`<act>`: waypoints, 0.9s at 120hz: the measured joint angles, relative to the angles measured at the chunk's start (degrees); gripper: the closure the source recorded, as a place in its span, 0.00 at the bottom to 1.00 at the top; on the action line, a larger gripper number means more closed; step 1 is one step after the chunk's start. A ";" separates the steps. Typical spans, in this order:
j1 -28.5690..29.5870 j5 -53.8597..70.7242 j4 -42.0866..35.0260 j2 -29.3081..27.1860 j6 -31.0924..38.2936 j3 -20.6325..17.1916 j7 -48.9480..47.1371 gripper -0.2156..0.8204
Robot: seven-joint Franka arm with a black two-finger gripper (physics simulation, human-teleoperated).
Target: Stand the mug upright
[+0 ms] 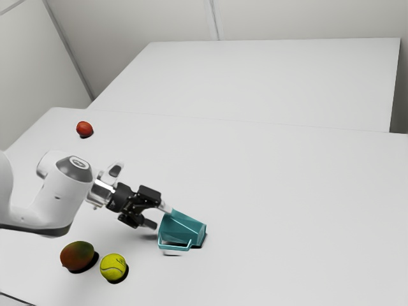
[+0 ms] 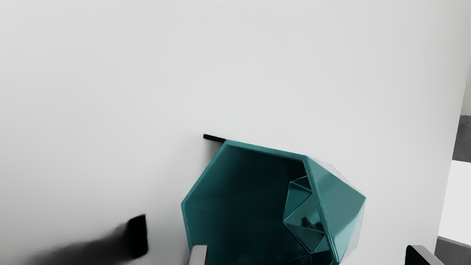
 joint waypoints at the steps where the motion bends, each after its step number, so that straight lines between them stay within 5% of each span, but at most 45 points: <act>1: -0.02 -0.39 0.00 0.01 0.01 0.00 0.26 0.23; 108: -1.86 -6.33 -0.17 1.21 -5.86 0.00 9.12 0.23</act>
